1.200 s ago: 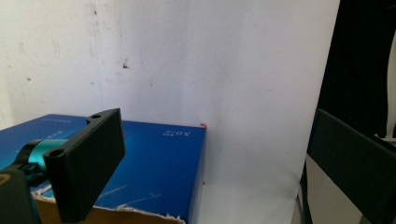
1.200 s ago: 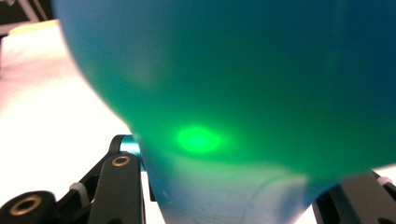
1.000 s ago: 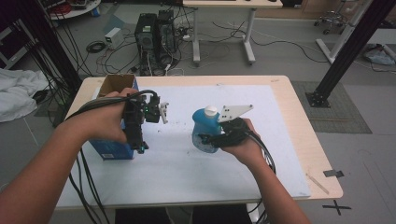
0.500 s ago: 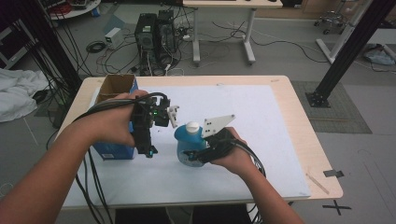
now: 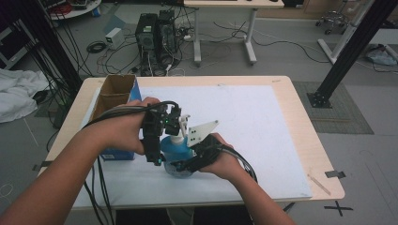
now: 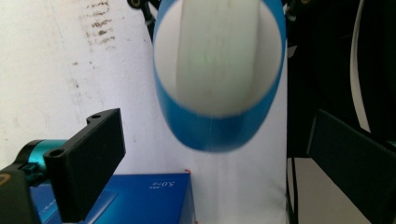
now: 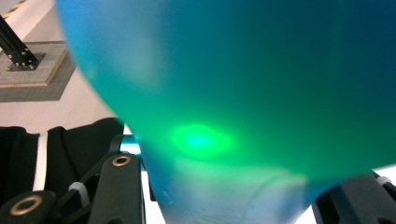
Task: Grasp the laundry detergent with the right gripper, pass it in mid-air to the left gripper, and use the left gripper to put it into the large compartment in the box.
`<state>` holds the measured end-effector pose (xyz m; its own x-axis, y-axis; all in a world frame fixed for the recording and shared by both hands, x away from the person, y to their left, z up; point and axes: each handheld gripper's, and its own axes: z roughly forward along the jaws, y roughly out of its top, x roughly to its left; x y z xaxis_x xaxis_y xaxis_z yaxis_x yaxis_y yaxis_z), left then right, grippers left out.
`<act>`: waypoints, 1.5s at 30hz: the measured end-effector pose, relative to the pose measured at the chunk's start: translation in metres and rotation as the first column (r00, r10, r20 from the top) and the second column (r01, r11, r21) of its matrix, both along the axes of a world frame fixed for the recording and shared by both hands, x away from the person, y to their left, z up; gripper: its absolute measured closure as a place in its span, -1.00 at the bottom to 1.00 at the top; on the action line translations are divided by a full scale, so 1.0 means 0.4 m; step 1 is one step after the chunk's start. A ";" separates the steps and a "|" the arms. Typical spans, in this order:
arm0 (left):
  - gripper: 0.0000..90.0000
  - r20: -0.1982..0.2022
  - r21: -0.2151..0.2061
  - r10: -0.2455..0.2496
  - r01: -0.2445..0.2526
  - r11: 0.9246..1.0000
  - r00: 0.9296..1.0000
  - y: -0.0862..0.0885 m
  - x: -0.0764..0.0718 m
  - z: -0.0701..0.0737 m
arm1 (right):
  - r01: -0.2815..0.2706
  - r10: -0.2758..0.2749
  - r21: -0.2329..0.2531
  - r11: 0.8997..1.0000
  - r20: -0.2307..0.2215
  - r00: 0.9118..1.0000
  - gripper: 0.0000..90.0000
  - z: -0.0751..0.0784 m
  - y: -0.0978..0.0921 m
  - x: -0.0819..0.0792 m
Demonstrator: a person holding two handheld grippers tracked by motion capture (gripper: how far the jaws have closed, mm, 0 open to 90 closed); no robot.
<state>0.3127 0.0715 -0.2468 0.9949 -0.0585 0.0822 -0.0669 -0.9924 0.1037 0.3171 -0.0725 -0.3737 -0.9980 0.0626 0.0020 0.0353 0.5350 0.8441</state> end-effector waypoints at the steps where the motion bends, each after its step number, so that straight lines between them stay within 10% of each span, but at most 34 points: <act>1: -0.91 -0.002 0.003 -0.003 0.003 1.000 1.000 -0.003 0.000 -0.002 | -0.006 0.006 0.001 1.000 0.001 1.000 0.06 0.000 0.004 0.000; 45: -0.78 0.001 0.020 -0.034 0.034 0.999 0.999 -0.022 0.002 -0.048 | -0.019 0.019 0.031 0.999 -0.001 1.000 0.06 0.010 0.050 -0.001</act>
<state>0.3136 0.0627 -0.2660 0.9922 -0.0934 0.0820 -0.1003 -0.9914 0.0843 0.3169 -0.0526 -0.3698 -0.9990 0.0438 0.0054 0.0270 0.5092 0.8602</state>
